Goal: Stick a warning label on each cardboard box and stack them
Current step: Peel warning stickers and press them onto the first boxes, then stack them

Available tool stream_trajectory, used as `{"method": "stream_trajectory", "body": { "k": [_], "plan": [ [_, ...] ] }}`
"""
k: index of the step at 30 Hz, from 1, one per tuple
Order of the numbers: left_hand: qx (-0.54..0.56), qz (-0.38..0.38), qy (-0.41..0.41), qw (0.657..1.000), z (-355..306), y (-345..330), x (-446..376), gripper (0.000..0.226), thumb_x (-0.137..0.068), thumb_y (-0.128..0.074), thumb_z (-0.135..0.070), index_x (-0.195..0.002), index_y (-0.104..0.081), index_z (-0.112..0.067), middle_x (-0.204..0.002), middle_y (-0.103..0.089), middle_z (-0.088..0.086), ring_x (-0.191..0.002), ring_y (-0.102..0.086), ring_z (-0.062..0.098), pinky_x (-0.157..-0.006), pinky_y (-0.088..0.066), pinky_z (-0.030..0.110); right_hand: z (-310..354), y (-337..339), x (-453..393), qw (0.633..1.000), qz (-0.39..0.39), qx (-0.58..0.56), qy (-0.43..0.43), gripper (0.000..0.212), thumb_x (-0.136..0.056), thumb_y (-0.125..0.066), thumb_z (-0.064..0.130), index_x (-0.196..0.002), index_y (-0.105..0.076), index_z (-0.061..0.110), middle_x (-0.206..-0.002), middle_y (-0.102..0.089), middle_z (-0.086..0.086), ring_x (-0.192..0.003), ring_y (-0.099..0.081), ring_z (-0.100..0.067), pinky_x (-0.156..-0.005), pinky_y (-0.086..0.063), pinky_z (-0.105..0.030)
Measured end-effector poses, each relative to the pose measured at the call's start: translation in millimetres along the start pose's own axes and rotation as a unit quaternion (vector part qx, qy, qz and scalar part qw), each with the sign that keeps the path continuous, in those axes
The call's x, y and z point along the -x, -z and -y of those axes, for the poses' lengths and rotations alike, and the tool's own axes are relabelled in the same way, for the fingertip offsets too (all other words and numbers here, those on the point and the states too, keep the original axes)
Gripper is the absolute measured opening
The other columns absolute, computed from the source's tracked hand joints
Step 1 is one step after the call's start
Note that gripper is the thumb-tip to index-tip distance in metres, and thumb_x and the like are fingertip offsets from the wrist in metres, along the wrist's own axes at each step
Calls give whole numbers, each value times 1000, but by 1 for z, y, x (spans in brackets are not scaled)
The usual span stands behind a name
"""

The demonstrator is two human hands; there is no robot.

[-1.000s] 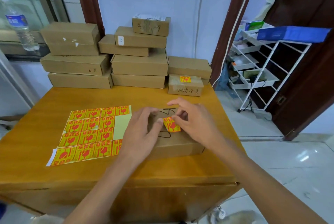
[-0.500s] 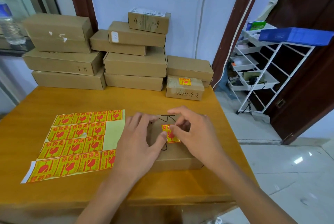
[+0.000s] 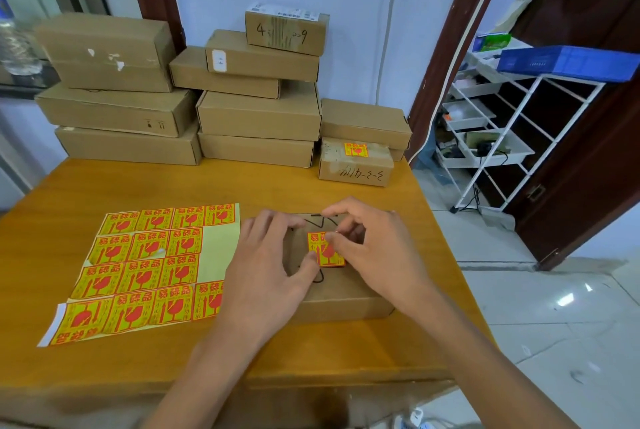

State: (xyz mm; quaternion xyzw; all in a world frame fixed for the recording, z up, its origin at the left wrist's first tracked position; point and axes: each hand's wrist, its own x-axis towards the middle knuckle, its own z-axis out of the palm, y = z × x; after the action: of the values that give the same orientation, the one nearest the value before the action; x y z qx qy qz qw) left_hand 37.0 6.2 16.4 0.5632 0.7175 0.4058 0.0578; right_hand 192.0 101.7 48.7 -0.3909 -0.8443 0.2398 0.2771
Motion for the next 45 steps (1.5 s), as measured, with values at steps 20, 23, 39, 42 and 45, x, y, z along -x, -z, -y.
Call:
{"method": "stream_trajectory", "body": {
  "k": [20,23,39,42,45],
  "plan": [
    [8,12,-20,1000,-1,4,3,25,-84,-70,-30,-107,-63,-38,-115,-45,-17,-115,-38,6,-84,-36,17,0,-6,6,998,-23,50,8,20,-89,-78,35,-108,-71,37,-79,-65,17,-70,-61,-5,-64,-55,-37],
    [3,17,-12,1000,-2,4,3,19,-84,-71,-30,-99,-64,-39,-117,-44,-17,-118,-36,4,-84,-31,10,0,-6,7,999,-22,46,7,20,-89,-78,35,-108,-71,38,-79,-66,17,-72,-61,-5,-64,-55,-35],
    [-14,19,-7,1000,-7,5,3,20,-85,-71,-31,-103,-65,-36,-119,-44,-16,-120,-35,4,-94,-32,20,-8,8,14,996,-19,78,41,15,-91,-76,34,-96,-64,41,-103,-52,19,-92,-57,2,-74,-52,-26],
    [-16,20,-8,1000,-7,5,3,19,-85,-69,-31,-103,-64,-35,-118,-43,-17,-118,-35,3,-93,-33,19,-4,8,15,993,-15,92,76,12,-93,-73,28,-101,-69,36,-108,-51,16,-100,-54,-1,-75,-55,-32],
    [-15,23,-17,999,-6,5,3,20,-85,-69,-29,-103,-64,-34,-118,-42,-15,-117,-35,5,-94,-34,20,1,11,18,988,-2,122,96,17,-93,-70,29,-109,-68,34,-125,-47,13,-114,-50,-1,-75,-56,-26]
  ]
}}
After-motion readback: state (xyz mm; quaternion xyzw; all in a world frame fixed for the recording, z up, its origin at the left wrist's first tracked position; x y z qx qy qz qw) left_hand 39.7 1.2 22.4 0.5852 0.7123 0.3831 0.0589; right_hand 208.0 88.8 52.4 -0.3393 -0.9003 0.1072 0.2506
